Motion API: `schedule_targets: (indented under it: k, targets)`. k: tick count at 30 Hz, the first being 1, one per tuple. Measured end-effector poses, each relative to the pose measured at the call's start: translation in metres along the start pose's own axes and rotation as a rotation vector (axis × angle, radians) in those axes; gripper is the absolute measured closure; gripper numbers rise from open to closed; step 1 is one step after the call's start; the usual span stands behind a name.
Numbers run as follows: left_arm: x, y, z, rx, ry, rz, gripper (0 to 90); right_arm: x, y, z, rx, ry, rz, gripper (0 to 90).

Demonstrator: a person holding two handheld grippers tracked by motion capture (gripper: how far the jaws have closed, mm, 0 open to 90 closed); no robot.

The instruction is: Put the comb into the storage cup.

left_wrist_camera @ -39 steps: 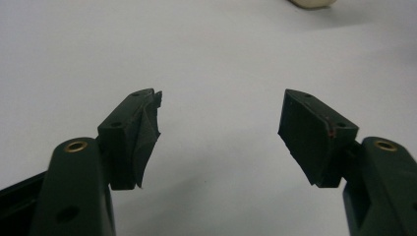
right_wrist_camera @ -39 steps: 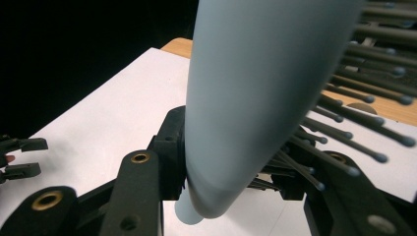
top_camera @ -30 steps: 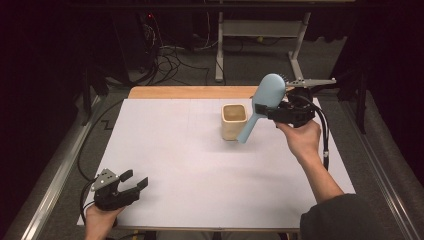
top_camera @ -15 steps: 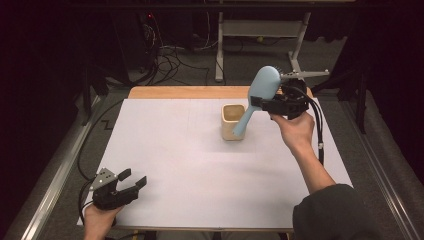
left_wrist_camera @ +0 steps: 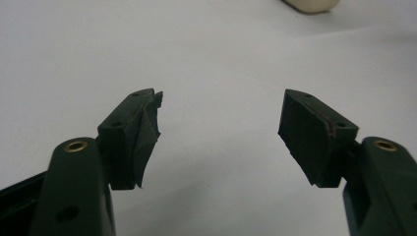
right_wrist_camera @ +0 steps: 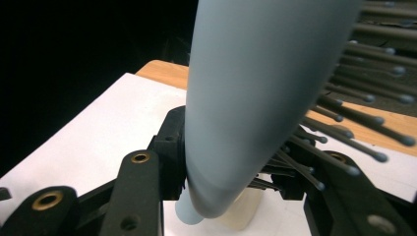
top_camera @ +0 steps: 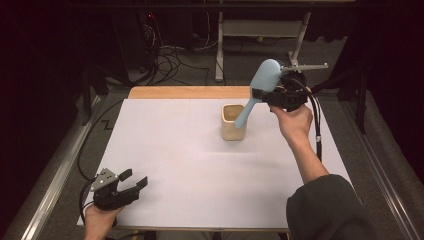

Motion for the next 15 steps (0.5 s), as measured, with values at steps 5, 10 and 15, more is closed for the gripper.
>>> schedule_targets:
  k: [5, 10, 15]
  targets:
    - [0.0, 0.0, 0.0, -0.001, -0.002, -0.006, 32.0, 0.006, 0.004, 0.004, 0.002, 0.002, -0.029, 57.0]
    - [0.001, 0.001, 0.0, -0.007, 0.008, -0.005, 32.0, 0.009, 0.008, 0.006, 0.007, 0.009, -0.042, 57.0]
    - [0.0, 0.001, -0.001, -0.008, 0.003, -0.007, 32.0, 0.014, 0.011, 0.008, 0.009, 0.017, -0.06, 56.9]
Point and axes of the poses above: each handheld gripper's, and its own axes: y roughly forward along the jaws, z roughly out of its top, x roughly to its right, the point moved 9 cm from there along y, roughly forward along the jaws, and after that the axes turned 4 degrees about z, right-handed, at the moved point
